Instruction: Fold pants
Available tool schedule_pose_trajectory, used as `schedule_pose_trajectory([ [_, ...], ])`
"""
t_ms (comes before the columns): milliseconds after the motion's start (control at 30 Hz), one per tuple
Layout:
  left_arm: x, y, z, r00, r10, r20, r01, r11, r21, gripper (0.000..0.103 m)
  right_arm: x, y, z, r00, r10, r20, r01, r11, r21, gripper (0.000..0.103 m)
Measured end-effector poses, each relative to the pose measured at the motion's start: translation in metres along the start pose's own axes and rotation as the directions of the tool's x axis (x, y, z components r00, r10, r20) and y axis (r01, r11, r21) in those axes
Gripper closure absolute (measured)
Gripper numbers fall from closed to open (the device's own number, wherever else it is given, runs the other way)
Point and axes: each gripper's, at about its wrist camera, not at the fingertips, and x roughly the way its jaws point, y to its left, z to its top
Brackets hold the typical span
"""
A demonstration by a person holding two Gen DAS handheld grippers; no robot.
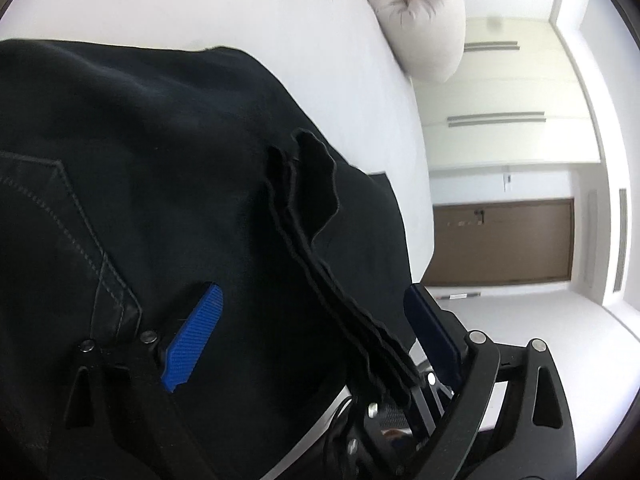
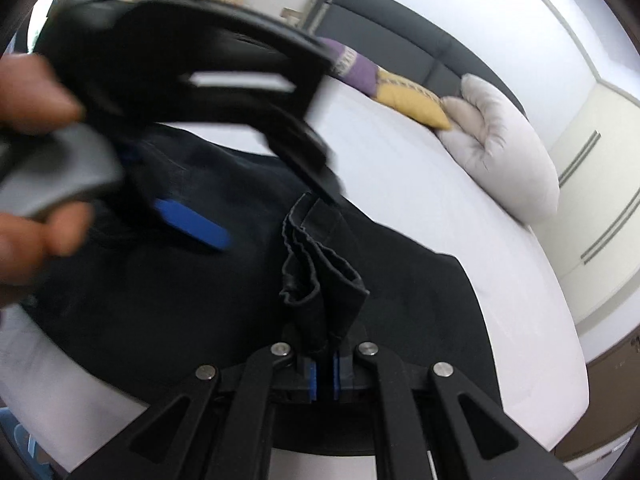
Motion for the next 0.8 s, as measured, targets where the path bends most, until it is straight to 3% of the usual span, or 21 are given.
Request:
schedule_pose_trajectory([
  [100, -0.001, -0.001, 0.008, 1.0, 0.017, -0.023, -0.016, 1.0, 0.011, 0.015, -0.004, 0.02, 0.006, 1.0, 0.02, 0.023, -0.018, 0.998, -0.061, 0.097],
  [133, -0.003, -0.003, 0.01, 0.999, 0.033, -0.024, -0.033, 0.999, 0.027, 0.029, -0.005, 0.027, 0.009, 0.999, 0.026, 0.028, -0.023, 0.996, -0.085, 0.097],
  [167, -0.005, -0.003, 0.012, 0.999, 0.041, -0.026, -0.04, 0.998, 0.039, 0.054, -0.006, 0.032, 0.011, 0.999, 0.032, 0.03, -0.028, 0.994, -0.105, 0.097],
  [200, -0.006, -0.005, 0.012, 0.998, 0.053, -0.027, -0.052, 0.998, 0.043, 0.066, -0.007, 0.038, 0.014, 0.999, 0.037, 0.032, -0.033, 0.992, -0.121, 0.097],
  [233, -0.008, -0.004, 0.013, 0.997, 0.068, -0.024, -0.067, 0.997, 0.044, 0.075, -0.007, 0.042, 0.016, 0.999, 0.041, 0.03, -0.037, 0.99, -0.136, 0.096],
  [333, -0.015, -0.001, 0.014, 0.994, 0.112, -0.006, -0.111, 0.992, 0.068, 0.088, -0.009, 0.049, 0.019, 0.998, 0.049, 0.026, -0.044, 0.985, -0.166, 0.095],
  [600, -0.022, 0.01, 0.011, 0.978, 0.208, 0.029, -0.209, 0.973, 0.095, 0.09, -0.004, 0.064, 0.028, 0.997, 0.076, -0.007, -0.076, 0.975, -0.208, 0.095],
  [733, -0.014, 0.019, 0.012, 0.971, 0.236, 0.042, -0.24, 0.964, 0.112, 0.09, 0.025, 0.064, 0.024, 0.988, 0.12, -0.102, -0.137, 0.974, -0.181, 0.087],
  [800, -0.018, 0.016, 0.01, 0.967, 0.249, 0.053, -0.254, 0.96, 0.121, 0.09, 0.023, 0.062, 0.022, 0.99, 0.114, -0.087, -0.128, 0.976, -0.174, 0.08],
])
